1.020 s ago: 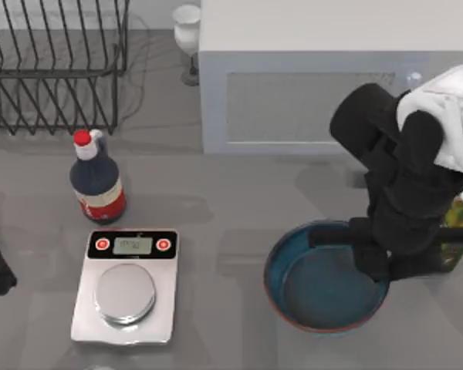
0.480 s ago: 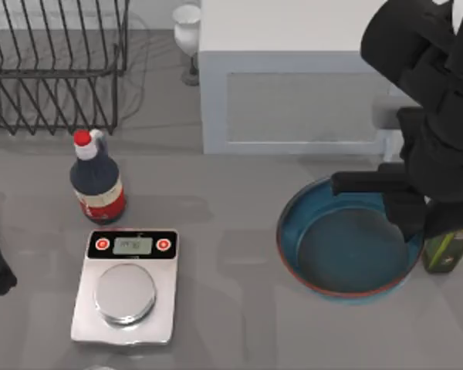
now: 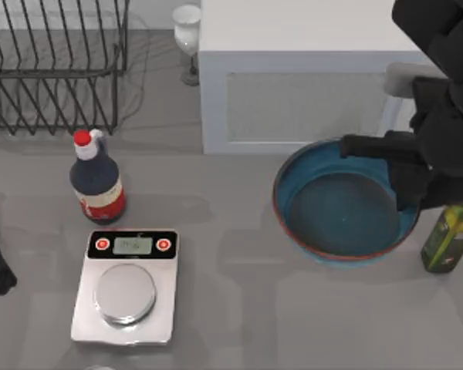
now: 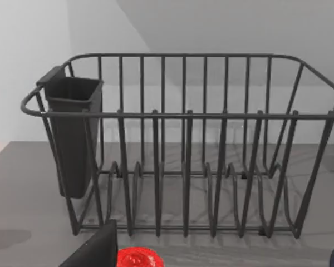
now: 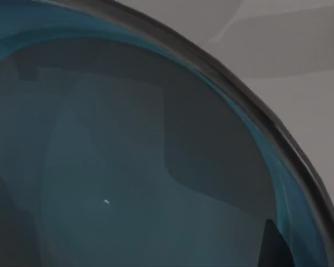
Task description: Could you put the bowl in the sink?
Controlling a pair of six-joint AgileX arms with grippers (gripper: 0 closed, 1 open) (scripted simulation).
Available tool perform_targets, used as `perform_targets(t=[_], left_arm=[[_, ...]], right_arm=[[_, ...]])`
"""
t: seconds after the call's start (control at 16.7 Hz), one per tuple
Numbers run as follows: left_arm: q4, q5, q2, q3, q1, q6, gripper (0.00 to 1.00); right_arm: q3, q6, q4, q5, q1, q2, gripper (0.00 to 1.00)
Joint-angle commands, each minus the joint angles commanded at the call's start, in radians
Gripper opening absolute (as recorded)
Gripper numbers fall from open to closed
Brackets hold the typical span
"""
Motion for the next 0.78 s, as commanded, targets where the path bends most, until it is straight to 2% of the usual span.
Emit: perform_targets(t=[0.3, 0.78], left_arm=[[0.0, 0.0, 0.0, 0.0, 0.0, 0.0, 1.0], [0.0, 0.0, 0.0, 0.0, 0.0, 0.0, 1.0]], right_arm=[[-0.027, -0.094, 0.341, -0.16, -0.216, -0.062, 0.0], [-0.324, -0.32, 1.22, -0.377, -0.651, -0.084, 0.0]])
